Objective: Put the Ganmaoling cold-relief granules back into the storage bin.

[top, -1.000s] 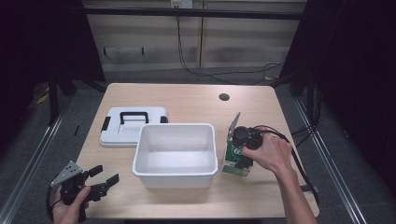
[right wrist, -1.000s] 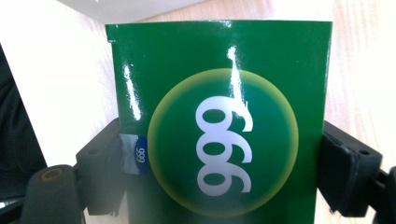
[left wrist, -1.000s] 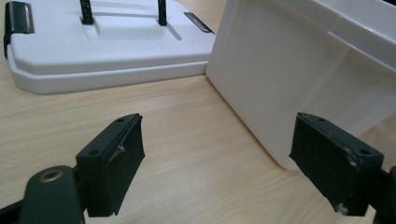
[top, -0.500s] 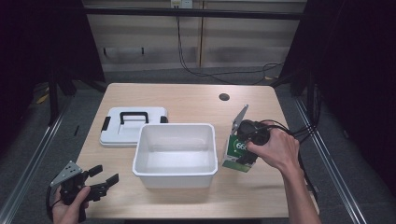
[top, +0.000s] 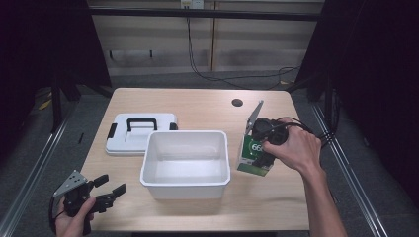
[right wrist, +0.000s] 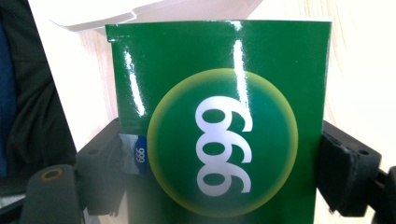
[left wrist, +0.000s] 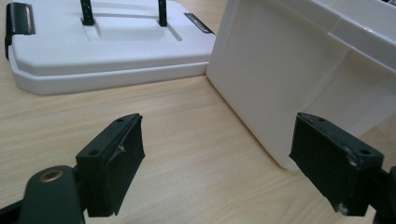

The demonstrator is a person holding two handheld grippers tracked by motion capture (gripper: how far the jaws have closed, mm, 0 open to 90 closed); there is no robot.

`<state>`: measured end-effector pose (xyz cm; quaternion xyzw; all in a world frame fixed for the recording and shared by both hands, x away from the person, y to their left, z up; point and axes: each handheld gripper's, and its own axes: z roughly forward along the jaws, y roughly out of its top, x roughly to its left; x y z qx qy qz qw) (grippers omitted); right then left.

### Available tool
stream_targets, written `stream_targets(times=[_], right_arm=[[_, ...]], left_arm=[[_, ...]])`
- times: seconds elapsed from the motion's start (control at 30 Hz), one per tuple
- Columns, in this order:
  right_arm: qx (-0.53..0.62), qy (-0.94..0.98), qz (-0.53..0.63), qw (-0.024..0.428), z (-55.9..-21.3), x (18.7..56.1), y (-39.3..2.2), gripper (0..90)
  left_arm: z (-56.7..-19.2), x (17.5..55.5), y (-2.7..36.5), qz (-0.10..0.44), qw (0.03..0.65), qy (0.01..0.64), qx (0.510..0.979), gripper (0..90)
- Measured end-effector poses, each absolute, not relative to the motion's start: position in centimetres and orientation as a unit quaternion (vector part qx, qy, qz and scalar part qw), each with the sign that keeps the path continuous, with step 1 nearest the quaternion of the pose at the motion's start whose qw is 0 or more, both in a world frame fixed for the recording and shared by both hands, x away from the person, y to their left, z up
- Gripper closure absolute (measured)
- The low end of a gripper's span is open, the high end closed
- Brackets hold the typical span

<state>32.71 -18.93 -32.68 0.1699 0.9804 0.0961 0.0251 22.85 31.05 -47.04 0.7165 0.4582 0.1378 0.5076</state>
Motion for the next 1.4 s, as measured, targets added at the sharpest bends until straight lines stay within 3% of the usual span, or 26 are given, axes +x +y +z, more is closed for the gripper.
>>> stream_targets(times=[0.37, 1.4], right_arm=[[0.156, 0.986, 0.055, 0.015, -30.8, 33.7, -17.5, 16.2], [0.139, 0.985, 0.094, 0.025, -26.9, 34.5, -14.6, 16.2]], left_arm=[[-47.0, 22.8, 31.0, 0.137, 0.507, 0.458, 0.717, 16.9], [-47.1, 22.9, 31.0, 0.137, 0.507, 0.459, 0.716, 16.9]])
